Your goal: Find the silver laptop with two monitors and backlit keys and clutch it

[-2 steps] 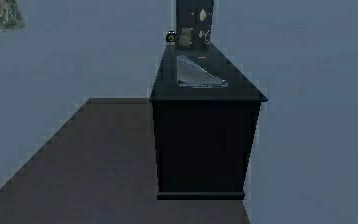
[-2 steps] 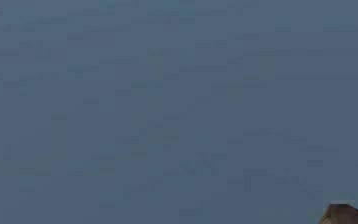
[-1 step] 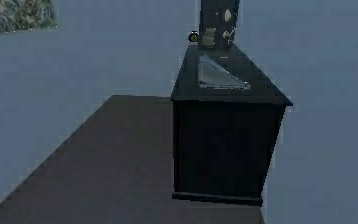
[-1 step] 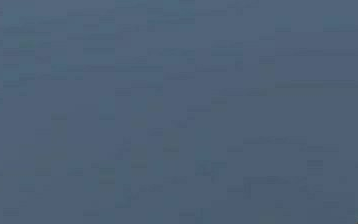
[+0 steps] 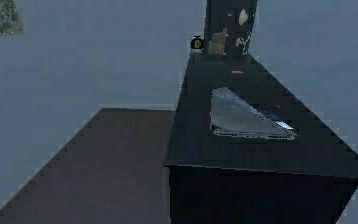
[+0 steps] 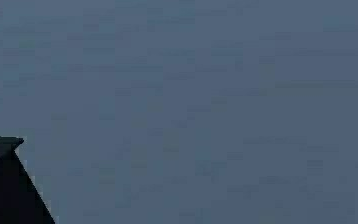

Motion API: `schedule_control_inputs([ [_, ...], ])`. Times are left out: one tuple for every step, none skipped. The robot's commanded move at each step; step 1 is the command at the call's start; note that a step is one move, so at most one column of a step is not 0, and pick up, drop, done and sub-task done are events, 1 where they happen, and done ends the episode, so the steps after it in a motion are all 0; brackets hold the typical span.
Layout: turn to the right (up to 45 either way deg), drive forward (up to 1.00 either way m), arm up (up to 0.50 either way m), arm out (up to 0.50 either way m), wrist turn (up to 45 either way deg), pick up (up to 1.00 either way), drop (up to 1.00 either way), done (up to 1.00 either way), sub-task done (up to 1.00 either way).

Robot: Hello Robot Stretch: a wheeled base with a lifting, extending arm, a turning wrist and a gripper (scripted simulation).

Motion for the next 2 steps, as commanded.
schedule_control_inputs([
  [-45.0, 0.00, 0.00, 0.00, 0.0, 0.00, 0.00, 0.00, 0.00],
  [-36.0, 0.00, 0.00, 0.00, 0.0, 0.00, 0.00, 0.00, 0.00],
])
